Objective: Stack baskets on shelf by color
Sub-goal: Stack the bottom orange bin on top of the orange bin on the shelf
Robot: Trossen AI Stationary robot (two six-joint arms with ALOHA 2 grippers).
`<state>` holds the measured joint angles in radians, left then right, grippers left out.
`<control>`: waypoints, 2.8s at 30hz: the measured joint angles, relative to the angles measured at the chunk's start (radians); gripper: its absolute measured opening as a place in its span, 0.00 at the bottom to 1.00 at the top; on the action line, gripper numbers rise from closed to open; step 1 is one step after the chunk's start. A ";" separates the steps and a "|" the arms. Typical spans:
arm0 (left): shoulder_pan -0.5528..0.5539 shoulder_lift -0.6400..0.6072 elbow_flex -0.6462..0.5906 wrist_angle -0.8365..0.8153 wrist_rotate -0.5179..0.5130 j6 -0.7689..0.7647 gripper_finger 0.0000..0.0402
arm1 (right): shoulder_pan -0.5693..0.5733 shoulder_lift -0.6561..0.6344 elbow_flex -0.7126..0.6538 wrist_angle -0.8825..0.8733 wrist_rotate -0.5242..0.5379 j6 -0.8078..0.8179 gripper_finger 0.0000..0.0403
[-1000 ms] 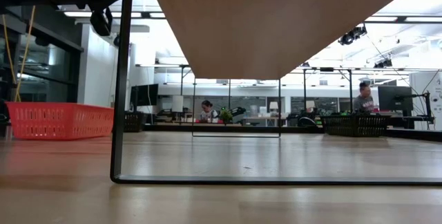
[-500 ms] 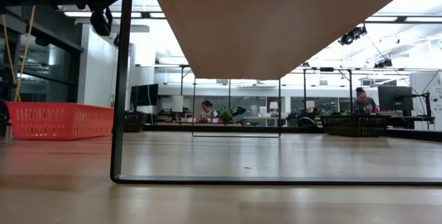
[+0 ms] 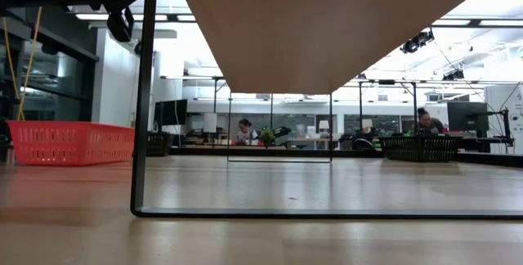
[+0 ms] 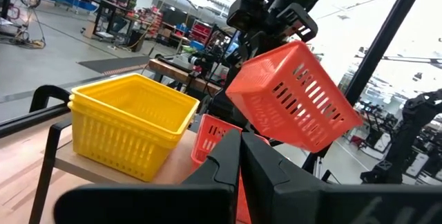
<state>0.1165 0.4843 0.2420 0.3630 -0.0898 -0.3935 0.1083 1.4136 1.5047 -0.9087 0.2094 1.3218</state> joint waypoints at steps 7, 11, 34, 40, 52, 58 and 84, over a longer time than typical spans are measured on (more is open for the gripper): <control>0.000 0.000 0.000 0.000 -0.001 0.000 0.00 | -0.004 0.008 0.000 -0.002 -0.012 -0.006 0.00; 0.000 0.000 0.000 0.000 -0.001 0.001 0.00 | -0.004 0.014 0.000 -0.018 -0.026 -0.006 0.00; 0.000 0.000 0.000 -0.001 -0.003 0.003 0.00 | -0.004 0.030 0.000 -0.037 -0.007 -0.006 0.00; 0.001 0.000 0.000 -0.012 -0.003 0.003 0.00 | -0.004 0.030 0.000 -0.037 -0.008 -0.014 0.00; 0.001 0.000 0.000 -0.038 -0.003 0.003 0.00 | -0.004 0.030 0.000 -0.036 -0.013 -0.020 0.08; 0.001 0.000 0.000 -0.038 -0.003 0.003 0.00 | -0.004 0.030 0.000 -0.036 -0.009 -0.021 0.26; 0.000 -0.001 0.000 -0.045 -0.003 0.001 0.00 | 0.017 0.053 -0.001 0.254 0.050 -0.372 0.02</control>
<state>0.1169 0.4835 0.2420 0.3183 -0.0929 -0.3923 0.1254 1.4669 1.5040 -0.6549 0.2598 0.9495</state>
